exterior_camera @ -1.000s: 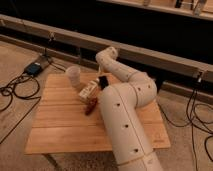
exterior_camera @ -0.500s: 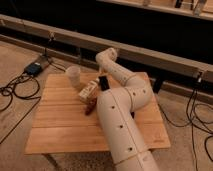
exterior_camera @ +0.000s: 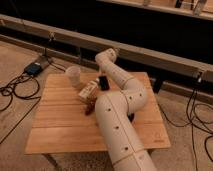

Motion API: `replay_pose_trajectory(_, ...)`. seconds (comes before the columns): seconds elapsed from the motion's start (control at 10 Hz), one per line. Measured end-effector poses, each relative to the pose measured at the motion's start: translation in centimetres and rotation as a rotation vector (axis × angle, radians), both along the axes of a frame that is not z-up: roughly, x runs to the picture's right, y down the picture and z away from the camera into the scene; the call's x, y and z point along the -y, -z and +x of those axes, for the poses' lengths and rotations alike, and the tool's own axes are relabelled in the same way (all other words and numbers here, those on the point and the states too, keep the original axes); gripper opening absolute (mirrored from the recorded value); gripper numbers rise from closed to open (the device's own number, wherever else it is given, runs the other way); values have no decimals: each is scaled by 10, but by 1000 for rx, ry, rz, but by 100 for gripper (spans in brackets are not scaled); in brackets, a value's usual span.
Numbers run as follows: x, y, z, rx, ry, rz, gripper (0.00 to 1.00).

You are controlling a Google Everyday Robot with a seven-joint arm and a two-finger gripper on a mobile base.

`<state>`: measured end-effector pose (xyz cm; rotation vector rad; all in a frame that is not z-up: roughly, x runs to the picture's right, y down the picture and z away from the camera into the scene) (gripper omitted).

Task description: Push the eraser across the table

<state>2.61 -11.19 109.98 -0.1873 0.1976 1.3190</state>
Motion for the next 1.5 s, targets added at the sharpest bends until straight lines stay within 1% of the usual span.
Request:
replay_pose_trajectory(0.2,-2,5,7,-19,9,-24,65)
replay_pose_trajectory(0.5,-10,21,13,-42,41,-96,65)
replay_pose_trajectory(0.6,-12,24,13,-44,52,-111,65)
replay_pose_trajectory(0.8,-20,34,13,-47,89,-157,65)
replay_pose_trajectory(1.1,-25,44,15,-52,113,-192,65)
replay_pose_trajectory(1.4,-29,49,14,-55,124,-212,65)
replay_pose_trajectory(1.5,-28,49,14,-55,124,-213,65)
